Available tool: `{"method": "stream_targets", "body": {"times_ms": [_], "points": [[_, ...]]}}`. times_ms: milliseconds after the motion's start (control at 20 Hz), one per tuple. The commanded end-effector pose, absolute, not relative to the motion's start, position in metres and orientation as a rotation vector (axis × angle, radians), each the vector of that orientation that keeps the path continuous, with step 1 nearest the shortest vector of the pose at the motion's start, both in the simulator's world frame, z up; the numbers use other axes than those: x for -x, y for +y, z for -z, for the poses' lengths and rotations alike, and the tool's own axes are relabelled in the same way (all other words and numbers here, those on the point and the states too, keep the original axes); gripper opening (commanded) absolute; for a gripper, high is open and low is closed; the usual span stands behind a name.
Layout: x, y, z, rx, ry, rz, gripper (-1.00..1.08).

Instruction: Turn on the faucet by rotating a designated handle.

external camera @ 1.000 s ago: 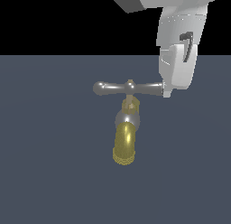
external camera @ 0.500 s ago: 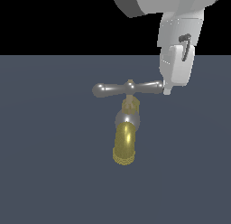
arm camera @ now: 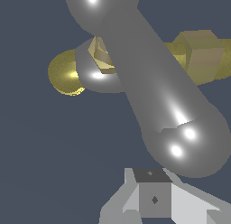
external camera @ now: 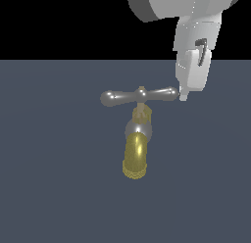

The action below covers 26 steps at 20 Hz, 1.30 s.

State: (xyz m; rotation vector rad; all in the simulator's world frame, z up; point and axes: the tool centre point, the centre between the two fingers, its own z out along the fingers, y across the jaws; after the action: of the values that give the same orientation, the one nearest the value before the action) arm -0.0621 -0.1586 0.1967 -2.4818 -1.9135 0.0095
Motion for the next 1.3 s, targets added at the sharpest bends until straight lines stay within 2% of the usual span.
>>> {"method": "stream_targets", "body": {"times_ms": [0, 1050, 1100, 1150, 1250], "points": [[0.051, -0.148, -0.197, 2.470, -1.933, -0.006, -1.00], [-0.020, -0.118, -0.199, 2.466, -1.946, 0.000, -1.00], [-0.020, -0.118, -0.199, 2.466, -1.946, 0.000, -1.00], [-0.009, -0.144, -0.197, 2.504, -1.900, -0.018, -1.00], [-0.015, -0.129, -0.197, 2.499, -1.907, -0.015, -1.00]]}}
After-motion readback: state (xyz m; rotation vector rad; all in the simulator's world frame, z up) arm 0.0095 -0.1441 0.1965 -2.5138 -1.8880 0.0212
